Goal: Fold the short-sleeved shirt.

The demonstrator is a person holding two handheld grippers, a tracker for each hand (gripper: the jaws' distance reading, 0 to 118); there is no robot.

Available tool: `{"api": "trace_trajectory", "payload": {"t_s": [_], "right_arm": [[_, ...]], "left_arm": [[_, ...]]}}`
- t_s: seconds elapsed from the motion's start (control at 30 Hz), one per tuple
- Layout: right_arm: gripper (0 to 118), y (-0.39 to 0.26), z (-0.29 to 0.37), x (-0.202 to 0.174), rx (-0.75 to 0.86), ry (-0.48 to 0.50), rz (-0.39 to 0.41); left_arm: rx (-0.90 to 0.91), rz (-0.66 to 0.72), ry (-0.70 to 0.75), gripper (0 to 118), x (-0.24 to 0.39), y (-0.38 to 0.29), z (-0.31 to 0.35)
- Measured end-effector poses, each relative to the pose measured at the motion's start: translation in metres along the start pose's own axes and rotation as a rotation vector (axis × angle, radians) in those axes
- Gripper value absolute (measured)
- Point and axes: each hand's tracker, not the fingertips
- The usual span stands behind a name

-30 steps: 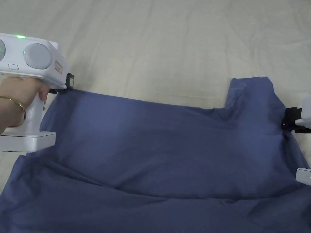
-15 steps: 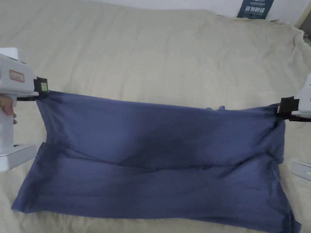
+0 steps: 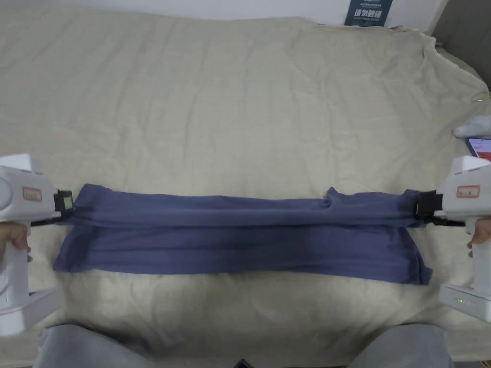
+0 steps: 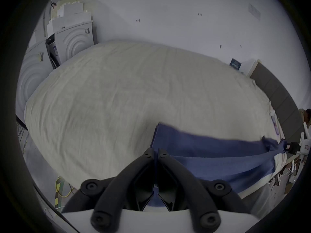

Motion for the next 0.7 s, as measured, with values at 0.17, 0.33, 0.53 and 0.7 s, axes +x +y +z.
{"api": "trace_trajectory", "payload": {"t_s": [0.17,0.33,0.53,0.7], "right_arm": [[2,-0.036,-0.028,0.002,-0.088,-0.019,-0.050],[3,-0.058,-0.040,0.003,-0.108,-0.025,-0.108],[94,-0.049,-0.015,0.005,-0.048,-0.102,-0.004],[104,-0.003,0.045,0.002,0.196,-0.215,0.116]], "left_arm": [[-0.085,-0.039,0.075,0,0.006,-0.032,-0.017],[-0.088,0.049,0.086,5,0.004,-0.044,-0.020],[-0.057,0.055,0.189,100,-0.006,-0.028,0.001],[0.171,0.069,0.225,108,-0.001,0.019,0.050]]}}
